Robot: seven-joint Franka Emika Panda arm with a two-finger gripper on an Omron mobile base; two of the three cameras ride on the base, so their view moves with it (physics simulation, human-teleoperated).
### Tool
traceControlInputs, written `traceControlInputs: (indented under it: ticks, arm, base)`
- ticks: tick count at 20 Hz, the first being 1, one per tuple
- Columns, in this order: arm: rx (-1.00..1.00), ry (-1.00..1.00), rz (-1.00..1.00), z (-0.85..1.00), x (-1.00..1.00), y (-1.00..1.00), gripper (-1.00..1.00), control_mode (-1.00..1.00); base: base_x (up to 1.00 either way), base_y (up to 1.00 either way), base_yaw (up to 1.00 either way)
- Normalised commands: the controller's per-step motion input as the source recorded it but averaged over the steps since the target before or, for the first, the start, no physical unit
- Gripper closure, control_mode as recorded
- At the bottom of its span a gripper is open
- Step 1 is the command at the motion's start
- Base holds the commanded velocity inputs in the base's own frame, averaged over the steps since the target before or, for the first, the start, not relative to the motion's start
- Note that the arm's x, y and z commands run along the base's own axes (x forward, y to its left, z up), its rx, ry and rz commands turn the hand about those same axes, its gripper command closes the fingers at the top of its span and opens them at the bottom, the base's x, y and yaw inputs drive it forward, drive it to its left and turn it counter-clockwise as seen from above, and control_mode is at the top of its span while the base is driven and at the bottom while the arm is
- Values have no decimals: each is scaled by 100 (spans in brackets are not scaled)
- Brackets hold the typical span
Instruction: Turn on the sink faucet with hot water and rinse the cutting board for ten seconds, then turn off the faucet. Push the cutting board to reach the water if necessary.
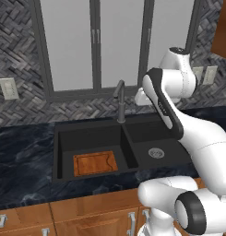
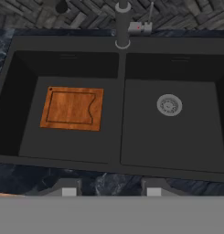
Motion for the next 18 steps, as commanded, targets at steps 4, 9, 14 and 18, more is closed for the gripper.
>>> traceControlInputs:
  ticks: [4, 9, 14, 18]
  arm:
    - [0, 1, -2, 0, 0, 0, -100, -100]
    - [1, 0, -3, 12, 0, 0, -100, -100]
    - [1, -6, 0, 34, 0, 0, -100, -100]
    - [1, 0, 0, 31, 0, 0, -100, -100]
  base:
    - [0, 0, 0]
    - [0, 0, 0]
    - [0, 0, 0]
    - [0, 0, 0]
